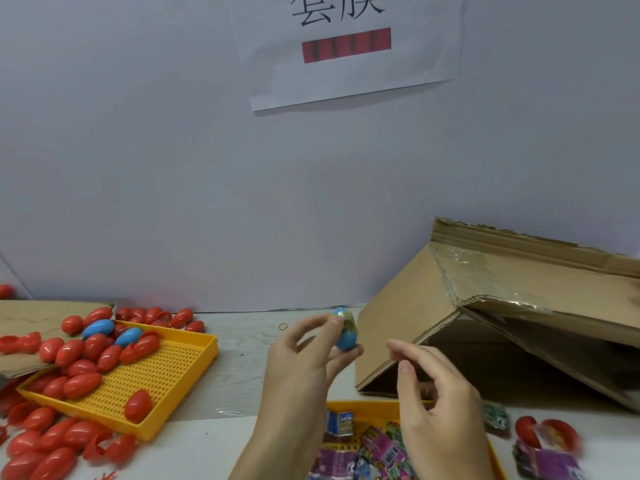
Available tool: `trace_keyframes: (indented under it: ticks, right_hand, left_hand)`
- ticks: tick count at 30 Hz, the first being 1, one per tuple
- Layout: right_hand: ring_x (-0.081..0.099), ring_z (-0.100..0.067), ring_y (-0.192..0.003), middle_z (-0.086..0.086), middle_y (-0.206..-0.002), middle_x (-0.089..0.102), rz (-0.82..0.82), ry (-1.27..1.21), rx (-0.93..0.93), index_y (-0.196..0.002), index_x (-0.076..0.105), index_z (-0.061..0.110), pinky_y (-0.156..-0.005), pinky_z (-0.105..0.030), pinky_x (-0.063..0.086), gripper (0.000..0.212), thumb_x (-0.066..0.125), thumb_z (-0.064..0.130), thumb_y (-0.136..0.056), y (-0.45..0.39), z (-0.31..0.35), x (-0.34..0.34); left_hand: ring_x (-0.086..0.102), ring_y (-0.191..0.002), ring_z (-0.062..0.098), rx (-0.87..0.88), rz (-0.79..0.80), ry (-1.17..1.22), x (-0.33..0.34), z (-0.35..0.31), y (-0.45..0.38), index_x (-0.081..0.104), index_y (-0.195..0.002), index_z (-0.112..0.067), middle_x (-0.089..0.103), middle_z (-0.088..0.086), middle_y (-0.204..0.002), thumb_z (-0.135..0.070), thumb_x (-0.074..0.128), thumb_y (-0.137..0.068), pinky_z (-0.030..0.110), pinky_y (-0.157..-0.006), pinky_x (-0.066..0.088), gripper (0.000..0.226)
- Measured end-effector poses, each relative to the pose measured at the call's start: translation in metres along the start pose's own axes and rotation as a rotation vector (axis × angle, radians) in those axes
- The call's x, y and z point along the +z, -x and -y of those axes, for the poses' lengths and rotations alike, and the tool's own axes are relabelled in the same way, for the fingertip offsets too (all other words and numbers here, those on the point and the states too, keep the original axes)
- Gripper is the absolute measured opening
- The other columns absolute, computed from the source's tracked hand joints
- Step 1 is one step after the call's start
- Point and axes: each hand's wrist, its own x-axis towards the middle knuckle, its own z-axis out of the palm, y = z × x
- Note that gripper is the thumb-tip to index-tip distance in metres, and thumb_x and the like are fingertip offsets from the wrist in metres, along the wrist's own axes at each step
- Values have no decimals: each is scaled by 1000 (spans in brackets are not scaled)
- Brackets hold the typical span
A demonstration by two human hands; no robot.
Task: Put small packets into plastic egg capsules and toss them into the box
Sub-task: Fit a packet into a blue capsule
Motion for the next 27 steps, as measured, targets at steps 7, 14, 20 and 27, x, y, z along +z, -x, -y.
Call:
trace_keyframes:
  ticks: [7,14,20,27]
  right_hand:
    - [55,9,-92,20,-94,64,16,-8,57,-89,58,52,-62,-13,49,41,57,10,-90,-3,0,0]
    - [54,8,-86,25,-82,60,-28,89,16,-89,65,36,-67,-7,46,37,64,0,-82,-4,-7,1]
    - [58,5,-88,20,-86,65,-16,75,-48,-85,64,45,-65,-10,46,44,61,1,-85,-1,-2,1]
    - [60,6,-81,22,-75,67,60,230,-184,-72,71,35,-61,-1,42,44,66,-9,-74,1,8,3]
  left_hand:
    - [73,-65,11,71,182,-372,96,-26,-26,55,-100,-15,71,6,-98,-37,78,-81,25,-78,58,37]
    - [70,-94,18,83,268,-382,140,-13,-31,52,-111,-18,68,5,-103,-31,87,-72,25,-76,54,54]
    - [72,-73,7,370,150,-474,78,-18,-27,66,-100,-24,70,-7,-91,-27,69,-89,20,-65,59,11]
    - [64,-82,5,354,-312,-794,-78,-40,-44,72,-95,-24,72,-6,-94,-15,66,-90,19,-63,49,12]
